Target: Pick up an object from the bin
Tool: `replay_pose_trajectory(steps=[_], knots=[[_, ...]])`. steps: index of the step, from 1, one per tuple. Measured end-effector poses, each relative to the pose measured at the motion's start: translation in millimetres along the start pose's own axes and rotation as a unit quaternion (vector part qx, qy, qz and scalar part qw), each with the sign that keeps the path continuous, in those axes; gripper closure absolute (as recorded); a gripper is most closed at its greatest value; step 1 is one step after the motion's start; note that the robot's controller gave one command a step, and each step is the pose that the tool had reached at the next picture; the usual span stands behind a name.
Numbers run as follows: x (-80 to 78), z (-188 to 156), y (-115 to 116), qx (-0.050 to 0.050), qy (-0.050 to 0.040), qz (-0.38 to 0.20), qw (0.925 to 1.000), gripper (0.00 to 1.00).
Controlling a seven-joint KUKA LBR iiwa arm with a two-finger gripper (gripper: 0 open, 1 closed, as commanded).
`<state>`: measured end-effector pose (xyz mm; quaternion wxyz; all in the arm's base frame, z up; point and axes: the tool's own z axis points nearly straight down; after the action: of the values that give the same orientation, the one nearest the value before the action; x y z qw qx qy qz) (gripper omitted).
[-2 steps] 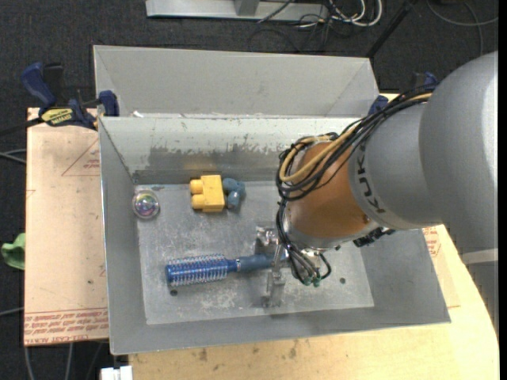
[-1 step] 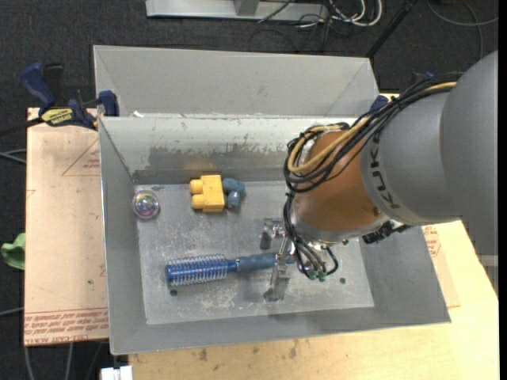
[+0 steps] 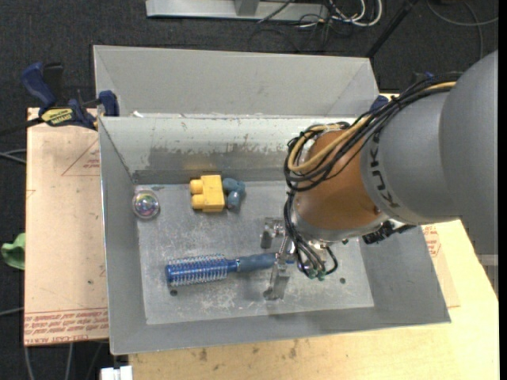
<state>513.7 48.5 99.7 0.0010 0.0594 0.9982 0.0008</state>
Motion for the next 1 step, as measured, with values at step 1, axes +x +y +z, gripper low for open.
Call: replay_pose_trajectory(steps=[1], knots=[[0.6,31.1,-0.5,0.001,0.0020,-0.043,0.9991,0.00]])
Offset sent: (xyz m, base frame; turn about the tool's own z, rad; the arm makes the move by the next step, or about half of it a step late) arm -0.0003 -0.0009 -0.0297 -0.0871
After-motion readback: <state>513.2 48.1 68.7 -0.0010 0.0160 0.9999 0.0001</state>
